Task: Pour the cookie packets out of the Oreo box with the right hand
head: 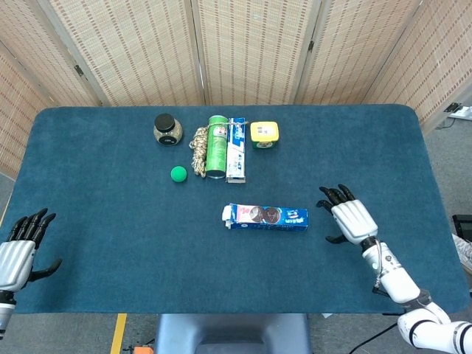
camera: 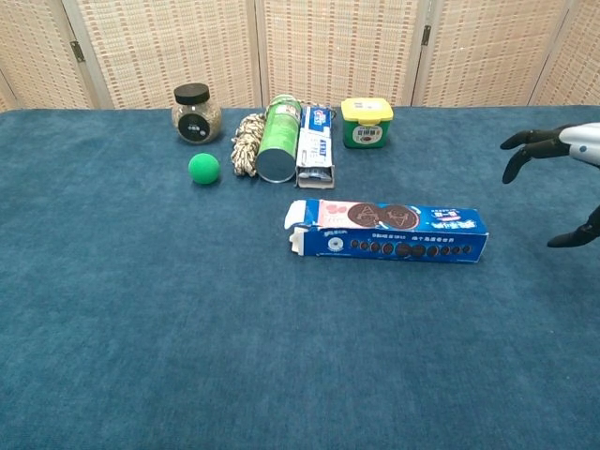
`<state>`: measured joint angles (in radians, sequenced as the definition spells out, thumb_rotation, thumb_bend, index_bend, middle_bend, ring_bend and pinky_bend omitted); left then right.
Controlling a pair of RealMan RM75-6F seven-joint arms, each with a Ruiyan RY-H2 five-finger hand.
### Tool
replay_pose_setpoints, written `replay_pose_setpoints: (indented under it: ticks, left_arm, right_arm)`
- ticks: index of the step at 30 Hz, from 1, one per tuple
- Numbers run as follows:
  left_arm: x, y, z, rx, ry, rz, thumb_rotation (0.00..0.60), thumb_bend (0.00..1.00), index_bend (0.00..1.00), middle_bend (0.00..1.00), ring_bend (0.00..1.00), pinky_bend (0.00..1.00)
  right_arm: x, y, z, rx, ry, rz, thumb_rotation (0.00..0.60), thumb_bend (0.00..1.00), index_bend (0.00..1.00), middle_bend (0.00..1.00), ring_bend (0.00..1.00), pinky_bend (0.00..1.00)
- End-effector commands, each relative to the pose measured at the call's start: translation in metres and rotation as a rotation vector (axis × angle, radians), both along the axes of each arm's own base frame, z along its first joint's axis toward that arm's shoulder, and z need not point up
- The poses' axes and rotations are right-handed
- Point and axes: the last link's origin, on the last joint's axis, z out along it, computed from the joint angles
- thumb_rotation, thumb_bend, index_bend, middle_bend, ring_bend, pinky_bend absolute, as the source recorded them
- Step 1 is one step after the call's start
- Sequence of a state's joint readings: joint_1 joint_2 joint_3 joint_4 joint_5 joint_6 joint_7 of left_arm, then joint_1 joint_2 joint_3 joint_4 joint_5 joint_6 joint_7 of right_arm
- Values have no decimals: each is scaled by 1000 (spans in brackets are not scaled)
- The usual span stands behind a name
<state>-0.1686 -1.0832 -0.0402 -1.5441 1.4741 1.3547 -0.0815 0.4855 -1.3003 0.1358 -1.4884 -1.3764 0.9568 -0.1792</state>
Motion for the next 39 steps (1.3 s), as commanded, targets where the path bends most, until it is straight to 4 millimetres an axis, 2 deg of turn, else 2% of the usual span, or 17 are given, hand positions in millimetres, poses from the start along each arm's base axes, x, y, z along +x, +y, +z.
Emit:
replay_pose_setpoints:
  ticks: [1,4,9,19,22,27,30,39]
  left_arm:
    - [-2,0,2,17,6,14,600,296,0,0,0,0]
    - [-6,3,4,65,32,48,600,297,0,0,0,0]
    - [-7,5,5,49,19,65,600,297,0,0,0,0]
    - [-8,6,6,39,17,63,600,306,0,0,0,0]
    - [-8,6,7,62,28,66,600,373,0,0,0,0]
    - [-8,6,7,55,26,65,600,550,0,0,0,0]
    - [-8,6,7,54,25,65,600,613,0,0,0,0]
    - [-8,4,7,33,11,54,600,648,0,0,0,0]
  right_arm:
    - [6,-10,-15,-9,15,-31,600,142,279,100,112,0]
    - [11,-16,-21,-5,12,-50,600,141,279,98,111,0]
    - [16,-21,-33,1,3,-71,600,142,280,95,111,0]
    - [26,-21,-48,5,-22,-97,600,142,299,91,116,0]
    - [28,-23,-52,6,-21,-106,600,141,318,91,128,0]
    - [30,-29,-60,19,-15,-118,600,141,355,91,132,0]
    - [32,-33,-62,18,-14,-120,600,142,370,93,135,0]
    - [37,-38,-64,3,-5,-111,600,142,438,116,154,0]
